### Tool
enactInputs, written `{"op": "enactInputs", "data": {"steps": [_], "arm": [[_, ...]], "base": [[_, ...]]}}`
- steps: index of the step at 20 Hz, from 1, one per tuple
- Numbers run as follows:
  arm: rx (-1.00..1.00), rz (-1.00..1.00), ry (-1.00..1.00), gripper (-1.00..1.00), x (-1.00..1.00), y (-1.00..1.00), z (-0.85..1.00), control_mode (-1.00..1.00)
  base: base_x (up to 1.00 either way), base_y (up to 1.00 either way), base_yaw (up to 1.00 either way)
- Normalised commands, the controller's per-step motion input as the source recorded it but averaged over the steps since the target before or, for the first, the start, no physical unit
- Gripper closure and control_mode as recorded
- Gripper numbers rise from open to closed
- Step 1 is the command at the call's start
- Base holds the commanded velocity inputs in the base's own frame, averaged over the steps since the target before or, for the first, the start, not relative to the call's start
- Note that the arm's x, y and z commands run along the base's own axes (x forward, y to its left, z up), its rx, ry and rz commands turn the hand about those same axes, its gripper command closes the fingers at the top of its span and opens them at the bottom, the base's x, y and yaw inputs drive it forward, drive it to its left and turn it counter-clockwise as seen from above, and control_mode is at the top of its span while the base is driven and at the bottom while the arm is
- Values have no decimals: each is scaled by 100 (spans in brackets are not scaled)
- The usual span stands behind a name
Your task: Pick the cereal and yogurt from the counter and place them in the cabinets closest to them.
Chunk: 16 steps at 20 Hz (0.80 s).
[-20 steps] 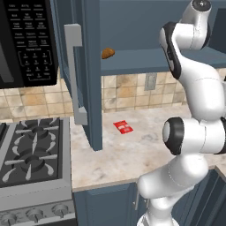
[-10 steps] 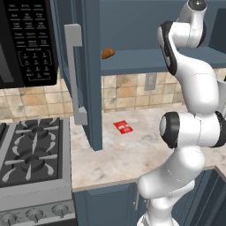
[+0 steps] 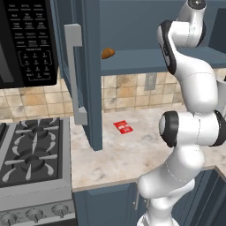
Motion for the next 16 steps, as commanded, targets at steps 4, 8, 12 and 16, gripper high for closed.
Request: {"op": "enactInputs", "data": {"steps": [4,8,12,16], "arm": [[1,0,-3,-100,-10,0,12,-100],[2,1,-3,-100,-57,0,19,-100],[0,4,0,-100,-84,3,11,-100],[-3,5,-3,-100,-100,5,0,-100]], "base": [[0,0,0],[0,0,0],[0,0,0],[0,0,0]]}}
